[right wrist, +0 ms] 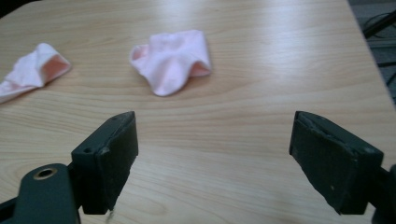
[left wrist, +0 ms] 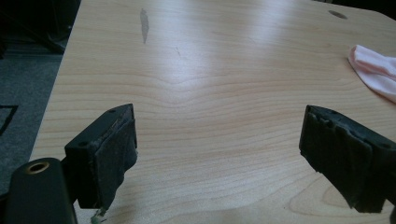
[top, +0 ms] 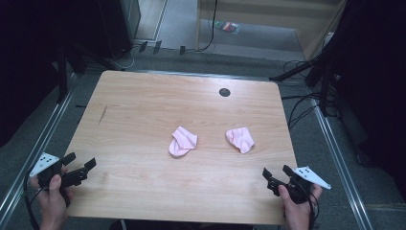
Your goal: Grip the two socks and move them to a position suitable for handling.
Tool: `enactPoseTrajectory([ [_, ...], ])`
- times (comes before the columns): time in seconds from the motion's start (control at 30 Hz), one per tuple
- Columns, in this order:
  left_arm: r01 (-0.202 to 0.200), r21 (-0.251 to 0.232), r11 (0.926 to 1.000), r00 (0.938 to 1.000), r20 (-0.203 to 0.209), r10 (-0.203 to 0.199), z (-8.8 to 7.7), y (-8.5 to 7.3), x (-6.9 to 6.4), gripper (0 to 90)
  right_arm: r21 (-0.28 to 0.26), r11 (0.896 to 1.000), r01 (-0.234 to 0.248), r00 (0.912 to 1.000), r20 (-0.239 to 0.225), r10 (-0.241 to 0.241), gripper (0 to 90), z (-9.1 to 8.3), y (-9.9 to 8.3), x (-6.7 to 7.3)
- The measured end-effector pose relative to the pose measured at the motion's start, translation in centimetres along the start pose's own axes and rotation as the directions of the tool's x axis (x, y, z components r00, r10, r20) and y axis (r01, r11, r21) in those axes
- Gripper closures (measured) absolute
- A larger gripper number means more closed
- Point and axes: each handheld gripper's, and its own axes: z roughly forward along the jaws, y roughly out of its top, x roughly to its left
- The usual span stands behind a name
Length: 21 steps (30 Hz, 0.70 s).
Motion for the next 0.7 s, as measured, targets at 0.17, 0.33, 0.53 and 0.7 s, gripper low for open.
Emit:
enactPoseTrajectory([
  [0.17,-0.005,0.008,1.0000,1.0000,-0.002,0.005,0.1,0.0,-0.1,11.7,0.021,0.999,0.035,0.9988,-0.034,-0.034,17.2,0.7,0.8,2.6],
  [0.33,-0.001,0.007,1.0000,1.0000,0.000,0.001,0.0,0.0,-0.1,11.7,0.040,0.997,0.073,0.9925,-0.101,-0.069,17.3,1.7,1.8,5.6],
  [0.53,0.000,0.005,1.0000,1.0000,0.002,0.000,0.0,0.0,0.0,11.7,0.057,0.990,0.132,0.9820,-0.144,-0.123,17.3,3.5,2.7,8.5],
  [0.7,0.002,0.004,1.0000,1.0000,0.004,-0.002,0.0,0.0,0.0,11.7,0.095,0.982,0.165,0.9736,-0.175,-0.147,17.1,5.9,3.1,10.8],
])
